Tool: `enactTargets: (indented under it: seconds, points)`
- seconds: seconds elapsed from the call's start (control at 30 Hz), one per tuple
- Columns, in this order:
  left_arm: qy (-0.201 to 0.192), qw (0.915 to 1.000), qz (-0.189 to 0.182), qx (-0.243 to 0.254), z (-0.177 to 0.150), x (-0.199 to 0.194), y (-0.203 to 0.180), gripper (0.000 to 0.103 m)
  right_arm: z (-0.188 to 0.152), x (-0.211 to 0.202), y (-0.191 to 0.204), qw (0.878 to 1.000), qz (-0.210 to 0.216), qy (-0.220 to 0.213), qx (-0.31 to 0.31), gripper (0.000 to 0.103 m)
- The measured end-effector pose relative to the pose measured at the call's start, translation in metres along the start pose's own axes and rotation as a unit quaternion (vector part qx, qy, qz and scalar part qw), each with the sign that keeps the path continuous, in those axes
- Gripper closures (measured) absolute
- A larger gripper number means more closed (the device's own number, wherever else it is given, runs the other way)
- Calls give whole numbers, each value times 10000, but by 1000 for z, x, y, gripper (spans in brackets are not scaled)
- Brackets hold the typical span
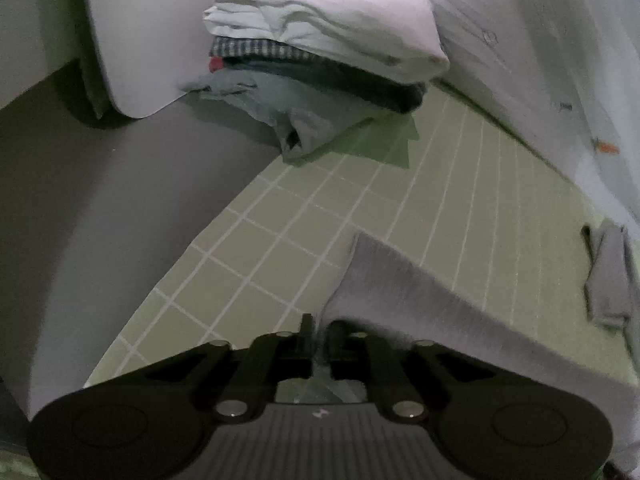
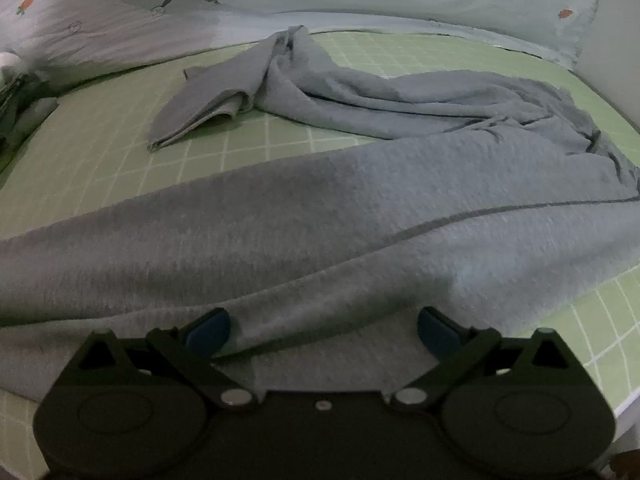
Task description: Fold clothes
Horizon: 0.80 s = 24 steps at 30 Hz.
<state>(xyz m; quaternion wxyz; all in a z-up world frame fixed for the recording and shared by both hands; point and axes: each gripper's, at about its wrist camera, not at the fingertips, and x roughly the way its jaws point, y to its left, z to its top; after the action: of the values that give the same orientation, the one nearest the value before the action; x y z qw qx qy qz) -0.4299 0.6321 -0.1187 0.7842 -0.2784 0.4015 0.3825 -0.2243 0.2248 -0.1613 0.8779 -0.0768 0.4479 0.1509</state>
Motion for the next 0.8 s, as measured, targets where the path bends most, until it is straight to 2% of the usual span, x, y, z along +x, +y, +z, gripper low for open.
enactTargets:
  seconds: [0.1, 0.23, 0.33, 0.43, 0.53, 0.63, 0.67, 0.7, 0.73, 0.8]
  points:
    - [70, 9999, 30, -144, -7, -4, 2, 72, -1, -2, -2, 10000, 35, -19, 2, 1]
    - [238, 9974, -501, -459, -19, -15, -1, 67, -4, -3, -3, 10000, 18, -32, 30, 1]
    - [128, 9980, -626, -5, -32, -20, -25, 67, -5, -3, -2, 10000, -5, -42, -6, 1]
    - [233, 9967, -606, 489, -46, -14, -49, 67, -6, -3, -2, 10000, -5, -55, -23, 1]
    - [409, 9963, -503, 569, -56, -2, -57, 66, -8, -4, -2, 9999, 16, -75, -66, 1]
    - [415, 9970, -285, 580, -62, 7, -56, 66, -10, -5, -3, 9999, 28, -96, -79, 1]
    - [366, 9974, -191, 592, -64, 7, -54, 70, -10, -6, -2, 9999, 29, -99, -80, 1]
    - [323, 9977, -84, 591, -65, 5, -52, 87, -11, -6, -2, 9999, 28, -99, -81, 1]
    - [270, 9980, 6, 576, -65, 3, -48, 94, -11, -6, -1, 9999, 27, -100, -83, 1]
    - [148, 9984, 164, 526, -63, -4, -38, 99, -11, -7, -1, 9999, 28, -95, -80, 1]
